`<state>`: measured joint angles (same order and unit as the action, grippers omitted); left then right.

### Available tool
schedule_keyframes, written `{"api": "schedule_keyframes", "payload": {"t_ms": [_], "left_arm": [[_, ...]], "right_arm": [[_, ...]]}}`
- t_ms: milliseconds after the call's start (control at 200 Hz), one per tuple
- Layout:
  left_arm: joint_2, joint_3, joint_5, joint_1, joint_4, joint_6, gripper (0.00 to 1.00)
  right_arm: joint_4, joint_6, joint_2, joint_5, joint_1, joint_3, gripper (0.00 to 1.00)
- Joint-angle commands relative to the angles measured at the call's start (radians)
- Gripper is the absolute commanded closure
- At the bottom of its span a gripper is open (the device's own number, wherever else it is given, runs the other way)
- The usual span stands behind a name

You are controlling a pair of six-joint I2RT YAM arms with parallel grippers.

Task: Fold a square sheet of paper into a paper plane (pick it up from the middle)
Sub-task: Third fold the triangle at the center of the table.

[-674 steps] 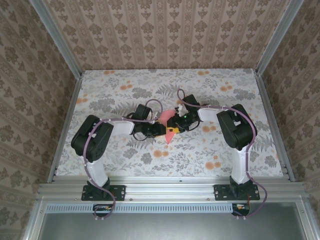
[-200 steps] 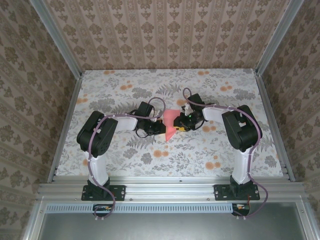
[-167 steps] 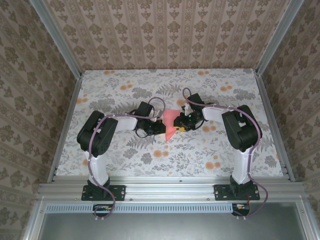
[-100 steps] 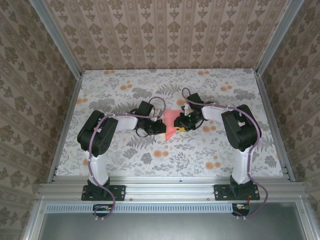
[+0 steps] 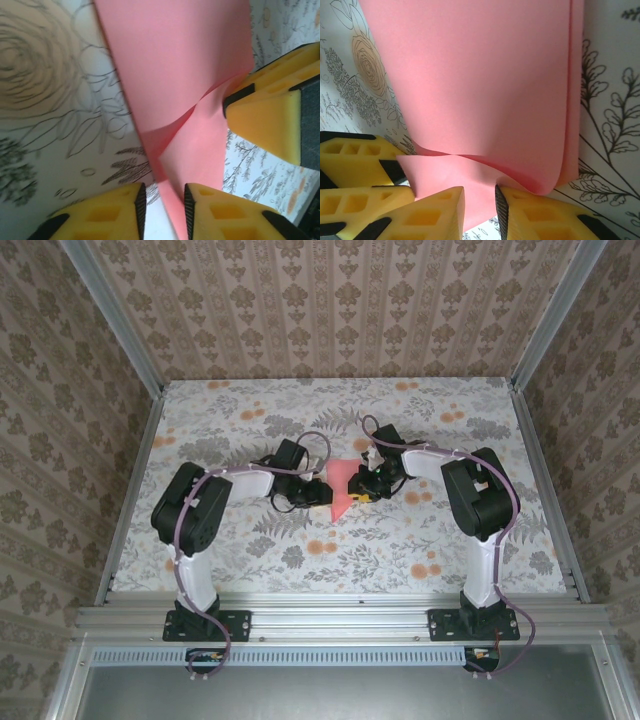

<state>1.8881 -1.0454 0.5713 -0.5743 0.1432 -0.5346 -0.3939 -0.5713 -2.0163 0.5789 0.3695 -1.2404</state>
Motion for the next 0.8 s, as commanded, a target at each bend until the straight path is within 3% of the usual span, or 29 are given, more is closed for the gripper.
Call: {"api": "schedule_keyframes", "payload": {"t_ms": [0,355,610,795], "left_arm": [[-0.075,-0.033,-0.091,0.002,0.121,0.049,0.66],[-0.21,-0.045,-0.159,-0.111,0.207,0.042,0.63],[-0.127,-0.068,-0.128,-0.18,0.165,0.053,0.68],[-0.07,-0.1,-0.178,-0.195,0.168,0.1,0.71]], "right_arm": [[-0.064,0.016,-0.075,-0.116,0.011,0.018,0.72],[-0.066,0.013,-0.082,-0.103,0.016,0.006,0.76],[-0.067,0.014,-0.085,-0.094,0.017,0.006,0.79],[-0.07,0.019,-0.089,-0.087,0.017,0.003,0.8]]}}
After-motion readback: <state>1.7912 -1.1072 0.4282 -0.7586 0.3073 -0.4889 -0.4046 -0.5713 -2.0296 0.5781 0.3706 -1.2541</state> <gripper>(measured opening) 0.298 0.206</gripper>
